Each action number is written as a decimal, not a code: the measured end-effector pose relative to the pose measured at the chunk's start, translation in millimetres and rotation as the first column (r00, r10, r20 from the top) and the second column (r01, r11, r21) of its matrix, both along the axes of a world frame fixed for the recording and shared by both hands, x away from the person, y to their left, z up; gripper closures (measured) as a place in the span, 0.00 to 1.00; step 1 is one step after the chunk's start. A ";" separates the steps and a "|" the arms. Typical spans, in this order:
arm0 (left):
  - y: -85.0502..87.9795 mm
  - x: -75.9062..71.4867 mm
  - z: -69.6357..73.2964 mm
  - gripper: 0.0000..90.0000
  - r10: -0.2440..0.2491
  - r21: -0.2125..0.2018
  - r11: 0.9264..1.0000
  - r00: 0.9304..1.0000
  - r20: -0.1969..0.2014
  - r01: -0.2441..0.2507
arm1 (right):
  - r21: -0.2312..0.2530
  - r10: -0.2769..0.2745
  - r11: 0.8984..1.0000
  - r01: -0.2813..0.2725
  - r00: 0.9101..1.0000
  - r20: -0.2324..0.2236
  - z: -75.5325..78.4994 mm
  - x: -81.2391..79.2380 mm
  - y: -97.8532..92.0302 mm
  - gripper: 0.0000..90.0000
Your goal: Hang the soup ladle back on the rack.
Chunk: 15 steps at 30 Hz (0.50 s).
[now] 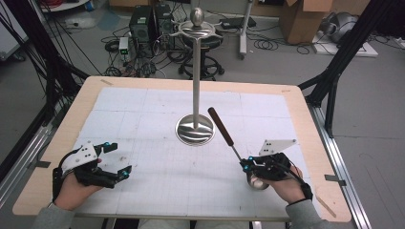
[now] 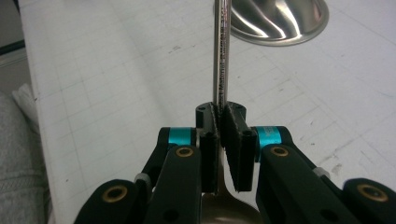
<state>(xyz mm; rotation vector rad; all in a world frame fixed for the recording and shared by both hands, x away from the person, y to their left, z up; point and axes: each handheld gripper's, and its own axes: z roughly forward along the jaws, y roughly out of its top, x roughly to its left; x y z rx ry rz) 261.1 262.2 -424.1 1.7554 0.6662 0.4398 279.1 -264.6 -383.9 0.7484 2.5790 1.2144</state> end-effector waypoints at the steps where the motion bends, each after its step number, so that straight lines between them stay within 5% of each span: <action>1: 0.0 0.0 0.0 0.02 0.000 0.000 1.000 1.000 0.000 0.000 | 0.004 -0.007 1.000 0.007 1.000 -0.004 0.2 0.3 -0.1 0.94; 15: 0.6 0.4 0.2 0.02 0.001 0.001 1.000 1.000 0.002 -0.001 | 0.129 -0.077 0.990 0.065 0.993 0.085 9.7 5.3 -1.6 0.94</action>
